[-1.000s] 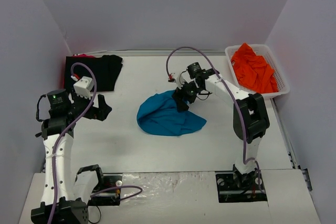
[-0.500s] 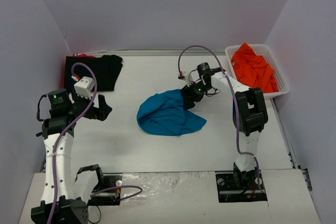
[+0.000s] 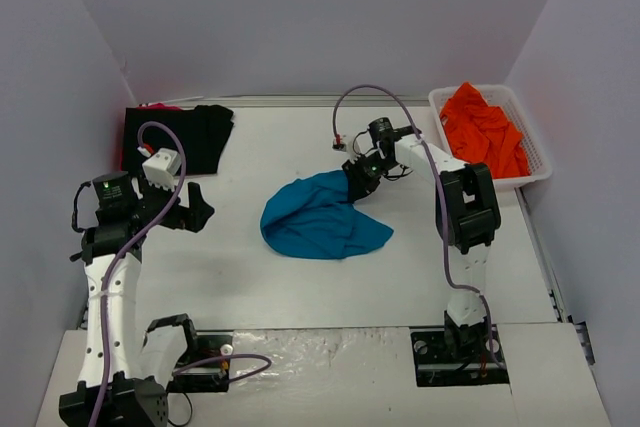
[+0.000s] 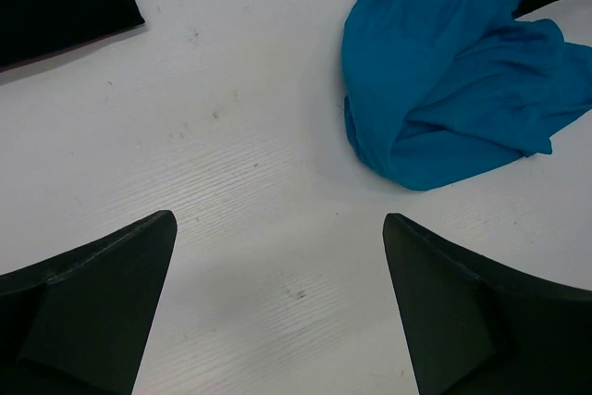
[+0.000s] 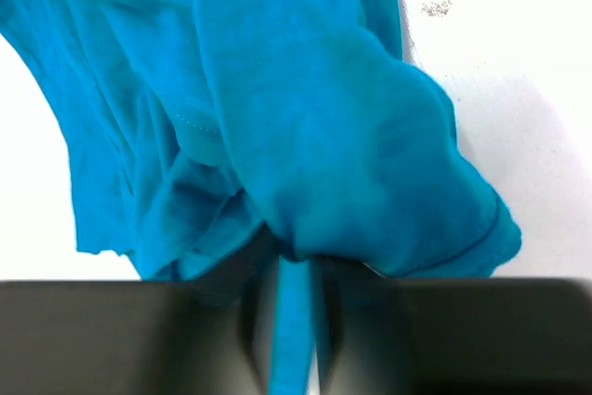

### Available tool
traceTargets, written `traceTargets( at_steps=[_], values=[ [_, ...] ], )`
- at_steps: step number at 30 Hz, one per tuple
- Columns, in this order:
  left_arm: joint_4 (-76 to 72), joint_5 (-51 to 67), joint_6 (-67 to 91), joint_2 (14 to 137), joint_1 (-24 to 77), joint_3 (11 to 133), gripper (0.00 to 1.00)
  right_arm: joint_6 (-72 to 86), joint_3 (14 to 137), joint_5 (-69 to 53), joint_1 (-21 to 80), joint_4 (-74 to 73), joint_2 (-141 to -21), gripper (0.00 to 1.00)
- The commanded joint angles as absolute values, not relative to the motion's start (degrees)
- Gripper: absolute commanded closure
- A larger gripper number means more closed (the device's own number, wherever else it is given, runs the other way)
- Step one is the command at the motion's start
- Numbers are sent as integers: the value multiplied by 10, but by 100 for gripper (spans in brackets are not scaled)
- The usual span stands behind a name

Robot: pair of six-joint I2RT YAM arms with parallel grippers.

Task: Fold and stack the t-shirts
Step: Flatten out the tshirt

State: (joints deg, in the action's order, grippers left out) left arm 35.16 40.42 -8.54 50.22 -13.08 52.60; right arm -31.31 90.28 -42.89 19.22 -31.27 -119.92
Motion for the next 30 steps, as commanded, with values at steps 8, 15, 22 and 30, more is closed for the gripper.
traceTargets(
  at_steps=[8, 15, 22, 30],
  values=[
    [351, 428, -91, 523, -109, 557, 6, -330, 883, -389, 178, -342, -1120, 100],
    [357, 425, -92, 583, -42, 587, 6, -336, 859, -329, 119, -338, -1047, 100],
    [359, 432, -99, 718, 77, 620, 6, -332, 839, -313, 84, -330, -1041, 100],
    [210, 462, -45, 832, 208, 614, 6, -314, 821, -313, 66, -306, -1054, 100]
  ],
)
